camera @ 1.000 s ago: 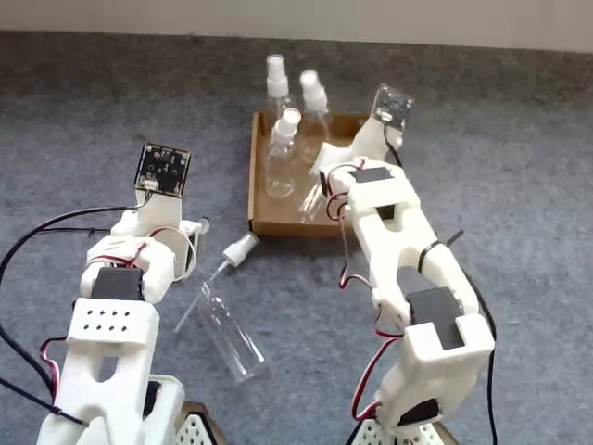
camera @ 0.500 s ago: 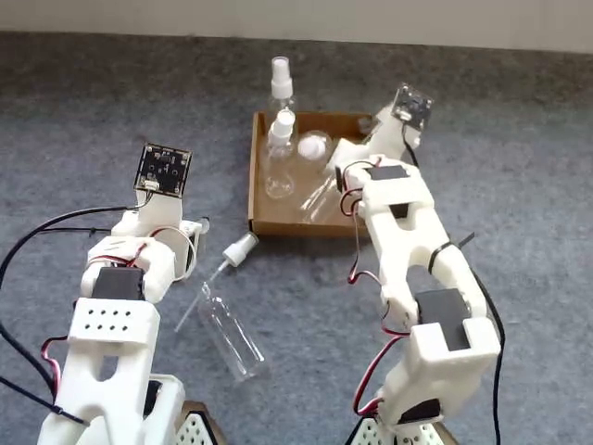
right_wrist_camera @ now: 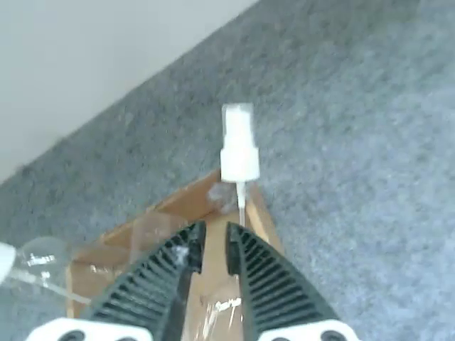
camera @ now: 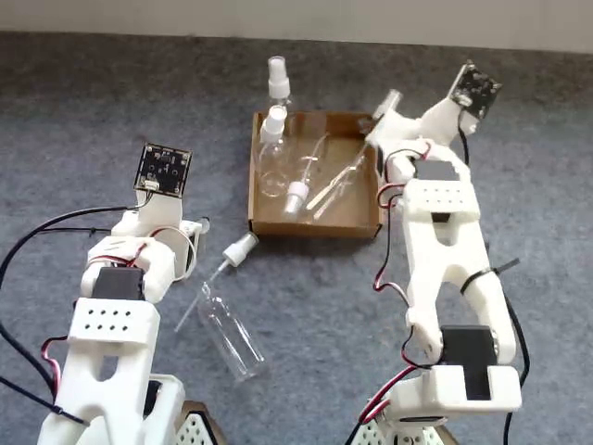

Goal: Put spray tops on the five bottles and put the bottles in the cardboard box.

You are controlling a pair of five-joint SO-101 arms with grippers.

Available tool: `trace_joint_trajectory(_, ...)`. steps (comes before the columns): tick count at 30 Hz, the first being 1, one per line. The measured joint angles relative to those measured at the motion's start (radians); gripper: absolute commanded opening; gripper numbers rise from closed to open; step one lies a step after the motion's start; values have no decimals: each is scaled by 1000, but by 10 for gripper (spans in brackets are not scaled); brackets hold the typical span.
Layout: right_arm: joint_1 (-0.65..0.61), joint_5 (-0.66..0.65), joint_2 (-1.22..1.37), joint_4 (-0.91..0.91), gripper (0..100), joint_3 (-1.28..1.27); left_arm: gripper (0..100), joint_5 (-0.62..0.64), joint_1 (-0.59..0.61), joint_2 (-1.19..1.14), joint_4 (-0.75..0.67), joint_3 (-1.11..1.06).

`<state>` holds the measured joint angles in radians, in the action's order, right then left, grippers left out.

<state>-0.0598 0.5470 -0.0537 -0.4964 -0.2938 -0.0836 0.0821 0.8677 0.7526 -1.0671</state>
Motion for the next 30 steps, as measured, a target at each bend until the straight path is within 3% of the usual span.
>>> trace_joint_trajectory(6,34,0,-54,-9,18,0,196,0,0,0,0,0)
trace_joint_trajectory(14,-2,-48,5,-160,18,12,196,0,0,0,0,0)
trace_joint_trajectory(18,-54,-77,51,-318,18,97,196,0,0,0,0,0)
trace_joint_trajectory(24,-229,-155,60,-698,19,287,196,0,0,0,0,0)
trace_joint_trajectory(27,-292,-172,61,-707,75,321,196,0,0,0,0,0)
trace_joint_trajectory(30,-299,-89,98,-704,239,319,196,0,0,0,0,0)
